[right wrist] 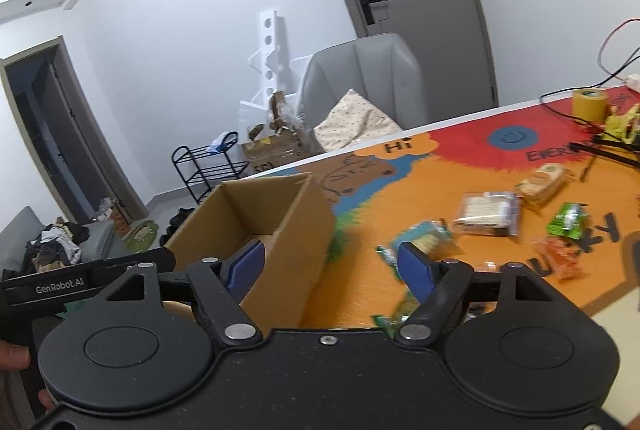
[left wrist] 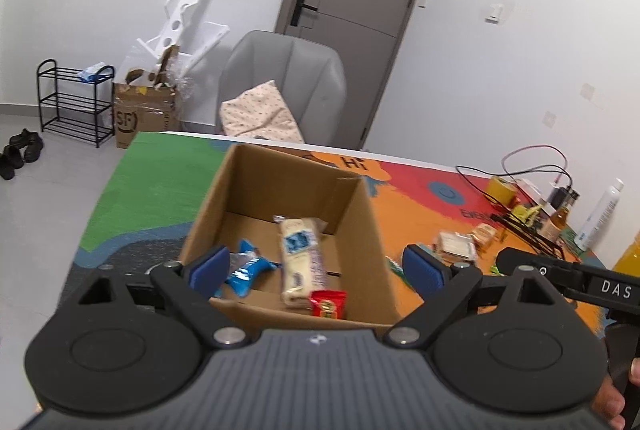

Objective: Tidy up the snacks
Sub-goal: 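Open both grippers to drop the snacks into the box and withdraw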

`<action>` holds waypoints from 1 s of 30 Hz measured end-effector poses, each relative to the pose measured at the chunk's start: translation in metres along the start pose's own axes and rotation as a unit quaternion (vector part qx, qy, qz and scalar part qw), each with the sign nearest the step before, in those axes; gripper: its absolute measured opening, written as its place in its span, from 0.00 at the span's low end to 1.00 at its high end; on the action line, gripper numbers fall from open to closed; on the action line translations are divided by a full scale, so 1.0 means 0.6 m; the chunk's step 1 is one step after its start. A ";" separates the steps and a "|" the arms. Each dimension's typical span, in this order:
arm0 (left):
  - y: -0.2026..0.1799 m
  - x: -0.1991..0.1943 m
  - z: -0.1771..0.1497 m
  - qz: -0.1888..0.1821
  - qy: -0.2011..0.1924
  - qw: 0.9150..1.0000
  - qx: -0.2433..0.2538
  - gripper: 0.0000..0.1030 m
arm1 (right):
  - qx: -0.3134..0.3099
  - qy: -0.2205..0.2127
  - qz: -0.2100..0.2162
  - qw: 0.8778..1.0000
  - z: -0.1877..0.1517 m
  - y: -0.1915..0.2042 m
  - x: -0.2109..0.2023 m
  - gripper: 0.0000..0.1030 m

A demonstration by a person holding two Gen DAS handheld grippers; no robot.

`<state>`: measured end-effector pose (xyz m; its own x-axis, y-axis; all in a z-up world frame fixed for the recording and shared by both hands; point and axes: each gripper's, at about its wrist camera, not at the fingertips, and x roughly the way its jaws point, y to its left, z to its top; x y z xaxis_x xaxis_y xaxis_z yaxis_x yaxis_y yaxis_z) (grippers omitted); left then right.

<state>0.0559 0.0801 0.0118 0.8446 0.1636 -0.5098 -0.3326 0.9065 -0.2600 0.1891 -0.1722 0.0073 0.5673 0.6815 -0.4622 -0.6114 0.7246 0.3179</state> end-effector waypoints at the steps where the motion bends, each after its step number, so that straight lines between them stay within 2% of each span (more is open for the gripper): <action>1: -0.006 0.000 -0.003 -0.003 0.002 1.000 0.001 0.91 | 0.000 0.001 -0.001 1.000 0.001 -0.004 -0.004 0.72; 4: -0.022 0.004 -0.007 -0.019 0.005 1.000 0.004 0.93 | -0.003 0.002 -0.008 1.000 0.000 -0.016 -0.016 0.73; 9: -0.052 0.013 -0.012 -0.039 0.014 0.999 0.010 0.94 | -0.001 -0.003 -0.021 1.000 0.000 -0.041 -0.037 0.82; 16: -0.095 0.015 -0.019 -0.056 0.012 0.998 0.025 0.95 | -0.004 -0.008 -0.049 0.999 -0.011 -0.068 -0.058 0.81; 22: -0.131 0.023 -0.029 -0.078 0.018 0.996 0.038 0.94 | -0.005 0.002 -0.060 0.998 -0.018 -0.084 -0.062 0.75; 30: -0.178 0.042 -0.043 -0.089 0.030 0.994 0.058 0.92 | 0.014 0.026 -0.061 0.998 -0.040 -0.108 -0.047 0.57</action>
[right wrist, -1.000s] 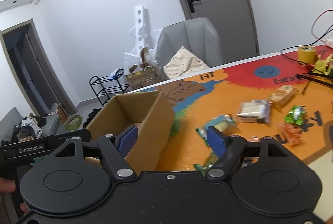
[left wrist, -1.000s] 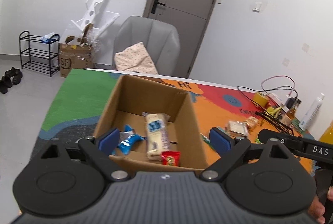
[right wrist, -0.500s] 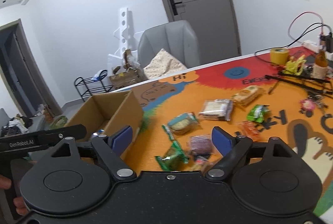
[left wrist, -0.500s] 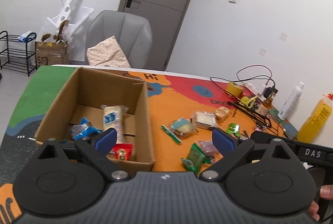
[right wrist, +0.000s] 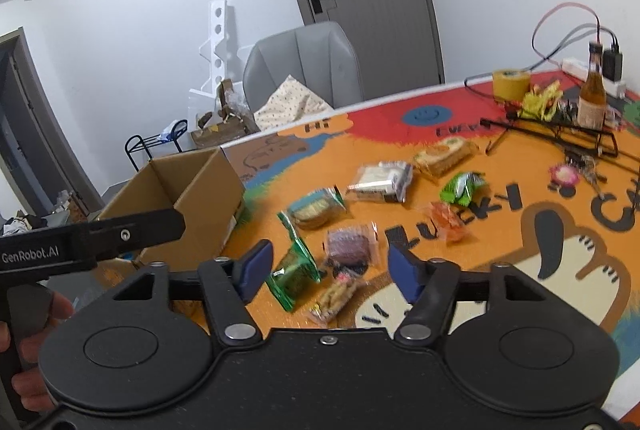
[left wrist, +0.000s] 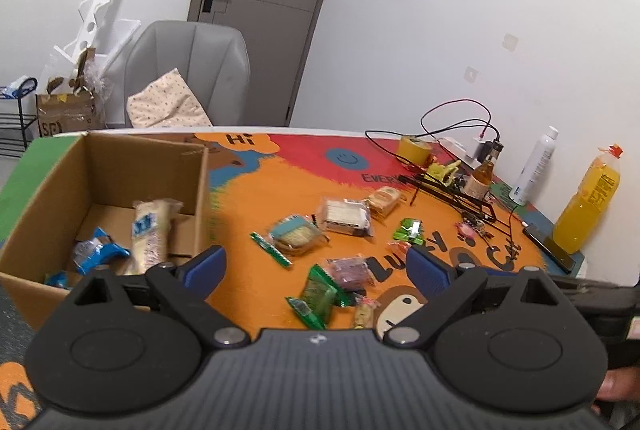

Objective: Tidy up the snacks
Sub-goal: 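Open both grippers to drop the snacks into the box and withdraw, then grasp the green snack packet with the left gripper while the right gripper grasps the clear peanut pack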

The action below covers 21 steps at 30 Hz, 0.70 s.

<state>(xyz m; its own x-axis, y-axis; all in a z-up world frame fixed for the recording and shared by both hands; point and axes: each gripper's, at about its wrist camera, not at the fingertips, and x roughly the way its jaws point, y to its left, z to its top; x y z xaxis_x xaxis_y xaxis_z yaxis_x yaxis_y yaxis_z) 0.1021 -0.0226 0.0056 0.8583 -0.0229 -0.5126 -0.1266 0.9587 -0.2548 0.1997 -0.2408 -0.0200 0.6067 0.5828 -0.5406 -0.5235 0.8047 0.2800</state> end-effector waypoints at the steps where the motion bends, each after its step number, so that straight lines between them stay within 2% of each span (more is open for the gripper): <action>1: -0.001 0.003 -0.002 -0.001 0.001 1.000 0.001 0.91 | 0.003 0.004 0.000 1.000 -0.003 -0.003 0.005 0.56; 3: -0.009 0.012 -0.006 -0.002 0.007 1.000 0.008 0.88 | 0.010 0.010 0.004 1.000 -0.007 -0.009 0.013 0.52; 6: -0.012 0.027 -0.013 -0.006 0.020 1.000 0.009 0.77 | 0.019 0.018 0.005 1.000 -0.011 -0.014 0.026 0.47; 8: -0.012 0.038 -0.016 -0.007 0.027 1.000 0.004 0.66 | 0.024 0.023 0.005 0.999 -0.015 -0.018 0.035 0.47; 11: -0.012 0.056 -0.024 -0.009 0.037 0.999 0.006 0.59 | 0.036 0.037 0.008 0.999 -0.022 -0.024 0.055 0.47; 13: -0.014 0.070 -0.028 -0.007 0.045 0.999 0.007 0.57 | 0.039 0.046 0.009 0.998 -0.028 -0.025 0.069 0.47; 21: -0.010 0.118 -0.039 -0.002 0.067 0.998 0.006 0.56 | 0.060 0.080 0.023 0.995 -0.045 -0.036 0.129 0.47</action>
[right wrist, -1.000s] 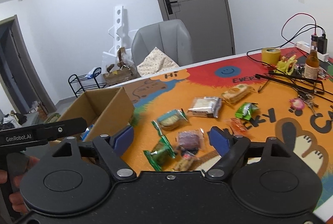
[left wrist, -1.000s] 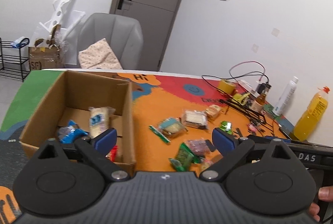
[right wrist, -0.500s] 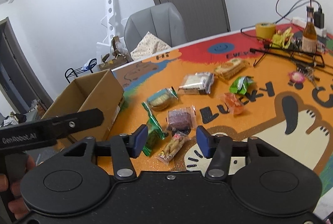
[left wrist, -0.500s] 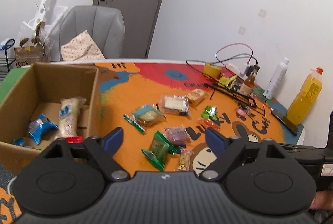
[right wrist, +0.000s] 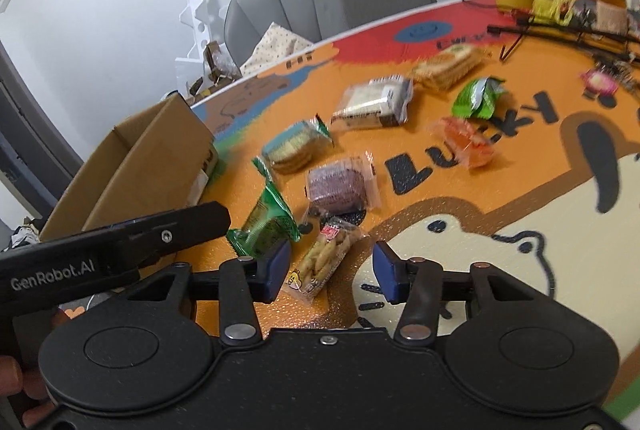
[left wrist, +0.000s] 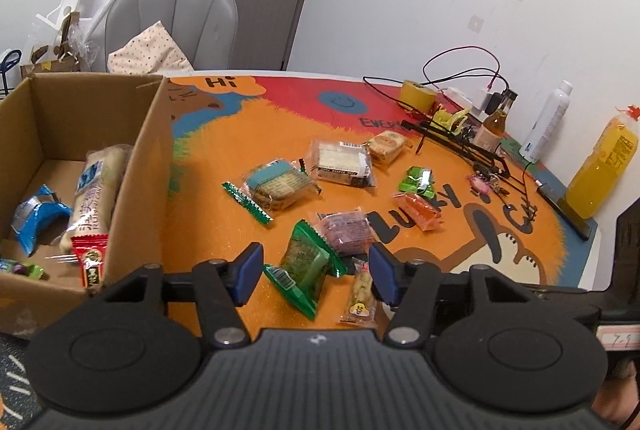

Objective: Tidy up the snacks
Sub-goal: 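Grasp the green snack packet with the left gripper while the right gripper grasps the clear peanut pack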

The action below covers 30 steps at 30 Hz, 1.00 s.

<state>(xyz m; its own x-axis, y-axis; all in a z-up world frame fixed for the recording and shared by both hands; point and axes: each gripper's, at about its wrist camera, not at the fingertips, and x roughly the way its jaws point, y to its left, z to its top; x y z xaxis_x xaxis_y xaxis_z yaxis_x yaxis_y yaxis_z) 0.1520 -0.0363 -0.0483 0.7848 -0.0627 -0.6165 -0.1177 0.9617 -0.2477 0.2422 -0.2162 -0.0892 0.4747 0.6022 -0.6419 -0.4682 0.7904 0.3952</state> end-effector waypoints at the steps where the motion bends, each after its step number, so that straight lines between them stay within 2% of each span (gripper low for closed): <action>1: 0.001 0.004 0.001 0.001 0.001 1.000 -0.001 0.56 | -0.001 0.003 0.003 1.000 0.000 0.000 0.006 0.47; 4: 0.003 0.015 0.003 0.000 0.003 1.000 -0.002 0.56 | -0.019 0.006 0.009 1.000 -0.001 0.006 0.020 0.47; 8: 0.003 0.030 0.003 0.001 0.001 1.000 -0.001 0.56 | -0.039 0.006 -0.008 0.999 0.003 0.005 0.022 0.26; 11: 0.004 0.041 0.001 -0.002 -0.001 1.000 -0.001 0.56 | -0.030 0.012 -0.009 0.999 0.008 -0.007 0.017 0.21; 21: 0.009 0.082 -0.015 -0.008 0.017 1.000 0.006 0.56 | -0.039 0.001 -0.061 0.997 -0.002 -0.016 -0.001 0.19; 25: 0.010 0.095 -0.025 -0.013 0.033 0.999 0.009 0.56 | -0.051 -0.005 -0.071 0.996 -0.007 -0.008 0.000 0.19; 30: 0.006 0.096 -0.032 -0.007 0.030 0.999 0.021 0.54 | -0.046 -0.010 -0.072 0.996 -0.010 -0.008 -0.003 0.16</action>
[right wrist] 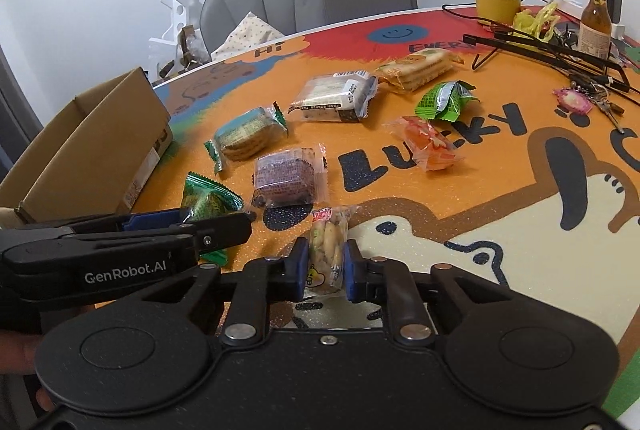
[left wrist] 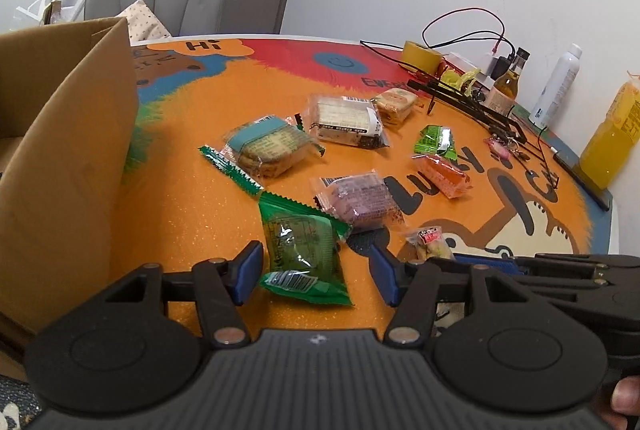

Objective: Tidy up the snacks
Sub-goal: 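Grasp the green snack packet with the left gripper while the right gripper grasps the clear peanut pack, then carry the green packet and peanut pack over the cardboard box with both grippers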

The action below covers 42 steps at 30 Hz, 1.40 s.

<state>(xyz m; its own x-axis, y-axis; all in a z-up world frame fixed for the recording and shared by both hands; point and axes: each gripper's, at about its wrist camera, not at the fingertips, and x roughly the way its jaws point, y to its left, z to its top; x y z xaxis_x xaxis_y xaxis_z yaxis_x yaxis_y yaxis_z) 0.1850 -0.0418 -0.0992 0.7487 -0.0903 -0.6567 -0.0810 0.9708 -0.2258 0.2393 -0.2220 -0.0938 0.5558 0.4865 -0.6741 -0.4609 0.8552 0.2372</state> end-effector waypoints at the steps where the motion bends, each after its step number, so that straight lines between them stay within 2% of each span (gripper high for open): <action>1: -0.001 0.000 0.000 0.002 0.000 1.000 0.000 0.43 | 0.002 0.000 0.001 1.000 -0.001 0.000 -0.001 0.16; 2: -0.001 0.000 0.001 0.007 0.003 1.000 0.001 0.34 | 0.004 -0.002 0.003 1.000 -0.002 0.000 -0.004 0.16; 5: 0.000 -0.007 0.000 0.001 0.005 1.000 -0.002 0.31 | 0.007 -0.006 0.004 1.000 -0.004 0.002 -0.011 0.16; 19: -0.013 -0.084 -0.001 -0.010 -0.028 1.000 0.000 0.30 | 0.014 -0.048 0.017 0.999 0.000 0.019 -0.065 0.16; 35: -0.002 -0.185 0.028 0.008 -0.092 0.996 -0.001 0.30 | -0.001 -0.094 0.048 0.994 0.026 0.060 -0.103 0.16; 42: 0.016 -0.220 0.048 0.017 -0.118 0.993 -0.007 0.30 | -0.011 -0.109 0.076 0.991 0.050 0.086 -0.103 0.16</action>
<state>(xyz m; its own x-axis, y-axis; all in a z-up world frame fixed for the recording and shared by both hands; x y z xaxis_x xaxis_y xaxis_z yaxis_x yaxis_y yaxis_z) 0.1044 -0.0140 0.0061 0.8789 -0.0009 -0.4770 -0.1167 0.9692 -0.2168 0.2018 -0.2024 -0.0187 0.6139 0.6388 -0.4637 -0.5646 0.7659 0.3077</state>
